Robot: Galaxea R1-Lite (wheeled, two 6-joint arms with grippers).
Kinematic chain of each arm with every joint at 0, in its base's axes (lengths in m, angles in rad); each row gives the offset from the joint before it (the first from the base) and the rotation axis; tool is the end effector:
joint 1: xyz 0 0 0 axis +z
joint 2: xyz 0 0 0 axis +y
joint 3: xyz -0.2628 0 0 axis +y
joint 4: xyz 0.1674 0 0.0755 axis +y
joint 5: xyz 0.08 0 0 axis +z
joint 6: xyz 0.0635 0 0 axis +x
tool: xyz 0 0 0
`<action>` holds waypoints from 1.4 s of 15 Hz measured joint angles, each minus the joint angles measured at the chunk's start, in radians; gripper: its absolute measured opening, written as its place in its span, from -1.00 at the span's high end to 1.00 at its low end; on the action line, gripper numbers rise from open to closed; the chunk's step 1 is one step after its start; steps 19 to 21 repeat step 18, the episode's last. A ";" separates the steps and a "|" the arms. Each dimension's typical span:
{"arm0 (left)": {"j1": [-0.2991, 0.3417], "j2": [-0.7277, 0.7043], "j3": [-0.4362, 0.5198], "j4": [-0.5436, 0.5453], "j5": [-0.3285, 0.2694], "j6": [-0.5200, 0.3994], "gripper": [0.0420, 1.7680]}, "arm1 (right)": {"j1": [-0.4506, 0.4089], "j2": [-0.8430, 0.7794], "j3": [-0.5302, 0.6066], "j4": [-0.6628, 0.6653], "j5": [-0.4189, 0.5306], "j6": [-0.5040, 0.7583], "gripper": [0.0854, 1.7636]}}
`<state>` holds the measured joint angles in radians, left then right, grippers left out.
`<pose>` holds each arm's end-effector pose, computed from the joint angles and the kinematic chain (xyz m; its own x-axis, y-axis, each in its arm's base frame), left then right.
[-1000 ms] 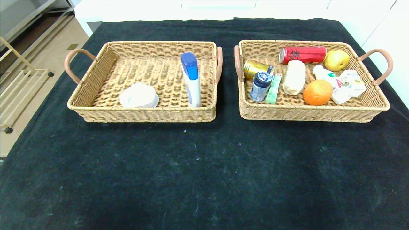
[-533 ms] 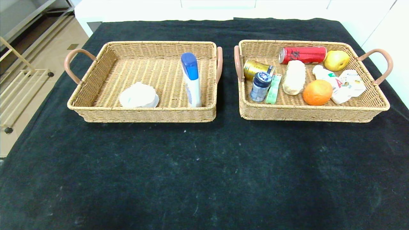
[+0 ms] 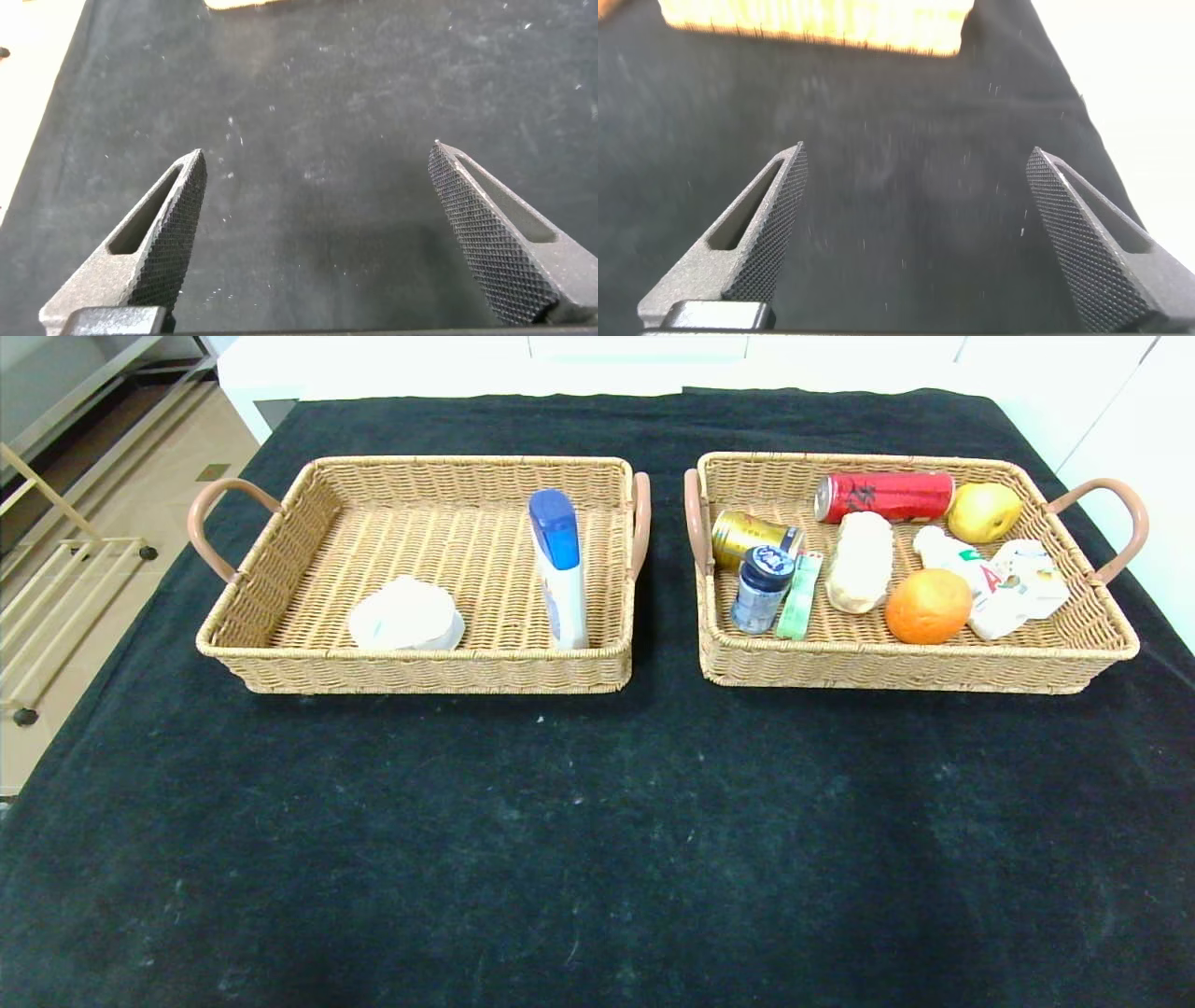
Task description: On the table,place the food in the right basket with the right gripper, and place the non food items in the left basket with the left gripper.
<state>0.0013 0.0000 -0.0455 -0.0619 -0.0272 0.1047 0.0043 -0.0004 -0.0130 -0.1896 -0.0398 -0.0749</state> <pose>0.0436 -0.0017 0.0984 0.9939 -0.0259 0.1072 0.0144 0.9942 0.1068 0.0441 -0.0023 0.1066 0.9789 -0.0356 0.2014 0.0497 0.9966 -0.0653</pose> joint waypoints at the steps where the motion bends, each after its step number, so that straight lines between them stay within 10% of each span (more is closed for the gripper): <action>1: 0.000 0.000 0.021 -0.037 0.005 0.004 -0.94 | 0.000 0.000 0.007 0.017 -0.001 -0.003 -0.94; 21: 0.000 0.000 0.046 -0.063 0.023 -0.099 -0.94 | 0.001 0.000 0.013 0.117 0.047 0.077 -0.94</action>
